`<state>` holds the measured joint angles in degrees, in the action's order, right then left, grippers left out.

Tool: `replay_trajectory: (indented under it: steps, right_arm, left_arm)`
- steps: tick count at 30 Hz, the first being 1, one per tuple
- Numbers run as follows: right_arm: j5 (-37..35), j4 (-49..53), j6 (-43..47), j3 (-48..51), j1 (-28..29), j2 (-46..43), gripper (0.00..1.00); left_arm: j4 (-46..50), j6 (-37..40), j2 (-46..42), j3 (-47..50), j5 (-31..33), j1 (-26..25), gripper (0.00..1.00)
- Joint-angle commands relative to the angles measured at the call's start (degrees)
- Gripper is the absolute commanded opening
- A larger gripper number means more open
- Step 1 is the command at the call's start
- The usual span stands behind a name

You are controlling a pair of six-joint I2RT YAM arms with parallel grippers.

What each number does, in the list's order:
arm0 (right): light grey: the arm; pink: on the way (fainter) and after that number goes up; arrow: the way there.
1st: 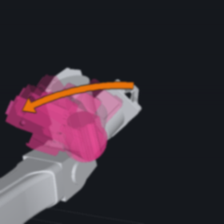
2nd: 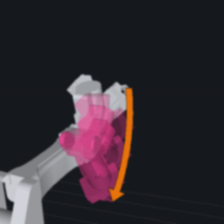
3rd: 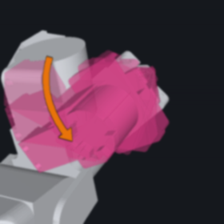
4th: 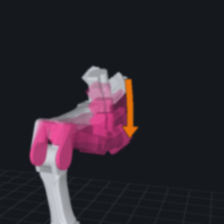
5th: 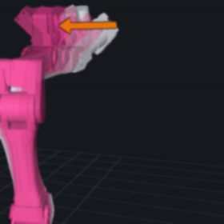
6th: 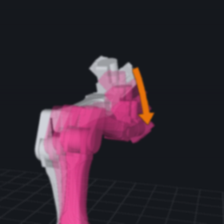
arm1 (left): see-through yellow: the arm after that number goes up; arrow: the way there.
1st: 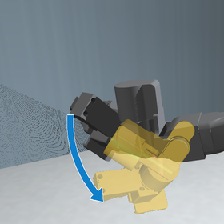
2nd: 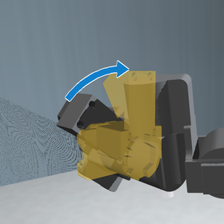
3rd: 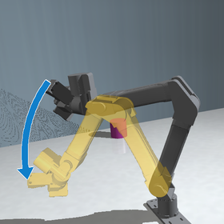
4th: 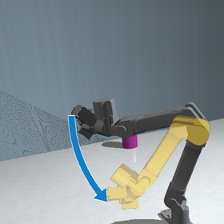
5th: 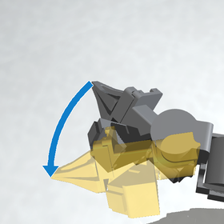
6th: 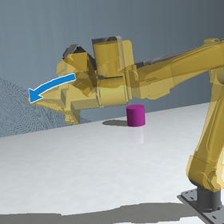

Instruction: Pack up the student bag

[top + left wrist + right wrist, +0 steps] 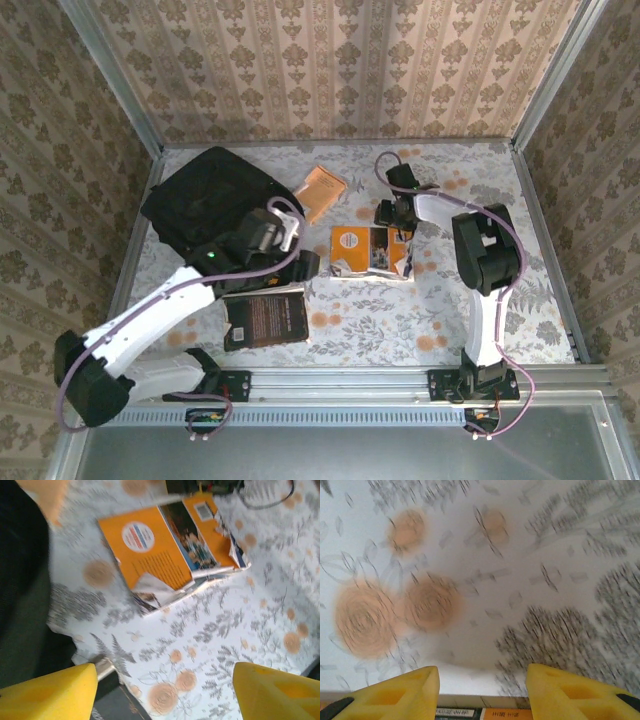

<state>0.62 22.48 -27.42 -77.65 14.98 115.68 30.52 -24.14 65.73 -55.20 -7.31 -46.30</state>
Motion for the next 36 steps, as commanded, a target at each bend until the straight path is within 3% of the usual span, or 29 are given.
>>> replay_trajectory:
  steps: [1, 7, 11, 18, 21, 24, 31, 36]
  right_arm:
    - [2.38, -0.06, -2.07, 8.94, -0.22, -6.5, 0.54]
    - [5.79, -4.83, -7.4, 23.01, 0.48, -17.88, 0.58]
    - [10.39, -10.85, -13.33, 34.63, 2.05, -25.49, 0.59]
    - [14.68, -13.25, -15.4, 45.1, 11.86, -35.47, 0.59]
    - [12.49, -8.74, -13.81, 44.78, 14.11, -40.17, 0.6]
    - [5.32, -4.26, -11.35, 43.87, 13.71, -44.42, 0.64]
    - [3.52, -3.73, -8.51, 38.86, 11.41, -37.91, 0.71]
    - [7.72, -6.61, -8.88, 37.81, 9.93, -32.19, 0.71]
  left_arm:
    - [-4.4, -4.26, 4.18, 1.49, -1.68, -1.59, 0.73]
    - [-1.73, -10.18, 11.34, -0.5, -1.31, -1.29, 0.75]
    - [-2.22, -14.0, 17.34, -0.82, -4.82, -1.02, 0.76]
    - [-3.28, -16.44, 25.44, -2.82, -8.12, 0.82, 0.77]
    - [-3.38, -16.47, 29.18, -4.81, -9.07, 0.9, 0.77]
    - [-2.29, -16.1, 32.64, -6.87, -8.54, 0.86, 0.77]
    - [-0.03, -14.98, 38.22, -11.21, -8.32, 0.63, 0.76]
    - [0.45, -13.7, 41.14, -14.59, -9.21, -0.12, 0.76]
